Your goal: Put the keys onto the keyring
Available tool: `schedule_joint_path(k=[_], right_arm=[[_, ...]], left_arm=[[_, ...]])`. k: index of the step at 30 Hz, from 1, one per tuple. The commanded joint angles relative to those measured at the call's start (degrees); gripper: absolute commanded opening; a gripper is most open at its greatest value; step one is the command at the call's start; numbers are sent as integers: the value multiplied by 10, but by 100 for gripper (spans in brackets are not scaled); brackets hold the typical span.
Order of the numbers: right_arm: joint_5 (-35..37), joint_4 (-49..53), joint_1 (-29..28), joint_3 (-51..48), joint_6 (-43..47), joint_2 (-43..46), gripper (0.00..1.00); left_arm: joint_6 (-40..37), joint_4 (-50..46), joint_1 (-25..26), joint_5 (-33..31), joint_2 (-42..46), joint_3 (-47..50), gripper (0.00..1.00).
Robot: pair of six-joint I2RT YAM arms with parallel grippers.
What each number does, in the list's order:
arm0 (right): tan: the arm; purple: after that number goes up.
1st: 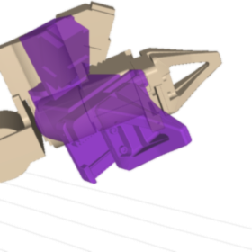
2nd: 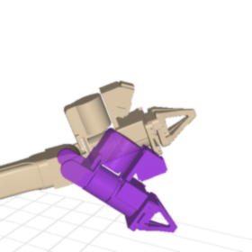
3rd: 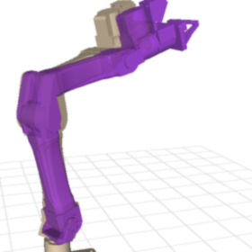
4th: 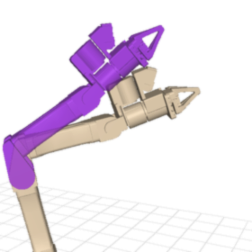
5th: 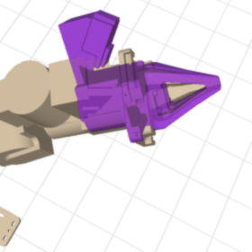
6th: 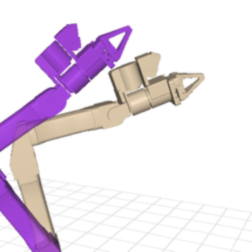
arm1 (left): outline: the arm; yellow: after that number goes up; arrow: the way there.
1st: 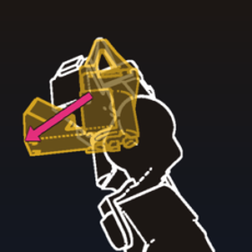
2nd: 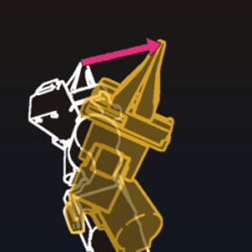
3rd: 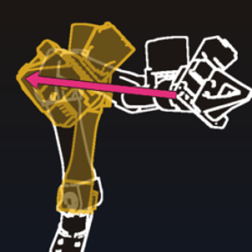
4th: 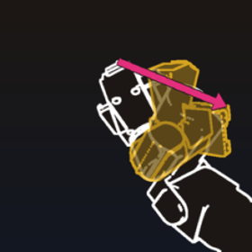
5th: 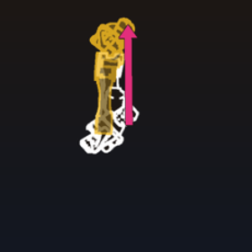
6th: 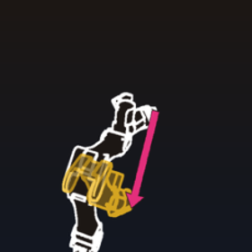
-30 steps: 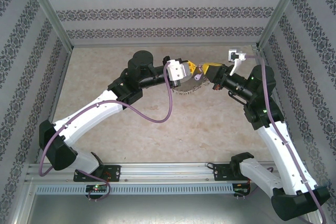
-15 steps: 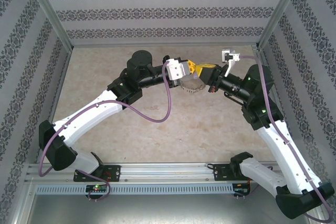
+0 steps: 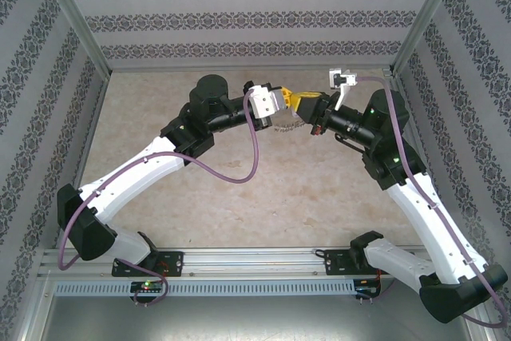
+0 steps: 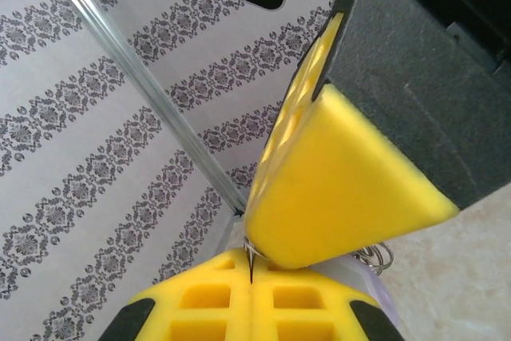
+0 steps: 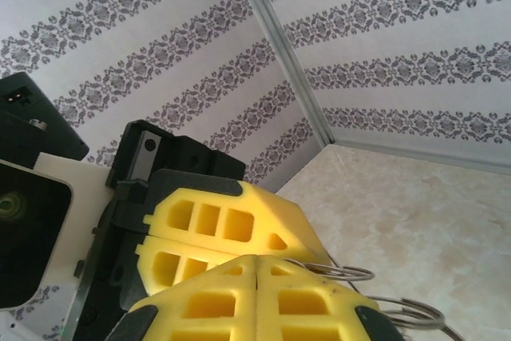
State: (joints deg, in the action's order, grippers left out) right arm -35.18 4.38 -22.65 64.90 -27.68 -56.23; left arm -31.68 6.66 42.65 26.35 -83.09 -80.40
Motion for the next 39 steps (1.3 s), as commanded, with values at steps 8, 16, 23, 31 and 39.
schedule_joint_path(k=[8,16,23,31,39], right_arm=[[-27,27,100,2,-2,98,52],[-20,39,115,-74,10,135,54],[-19,28,114,-135,29,169,56],[-21,29,115,-112,53,166,52],[-85,23,143,-23,98,119,42]], left_arm=[[23,66,14,10,6,12,0],[45,82,12,3,13,17,0],[103,107,-3,31,16,20,0],[197,144,-41,118,15,24,0],[275,133,-94,244,-4,3,0]])
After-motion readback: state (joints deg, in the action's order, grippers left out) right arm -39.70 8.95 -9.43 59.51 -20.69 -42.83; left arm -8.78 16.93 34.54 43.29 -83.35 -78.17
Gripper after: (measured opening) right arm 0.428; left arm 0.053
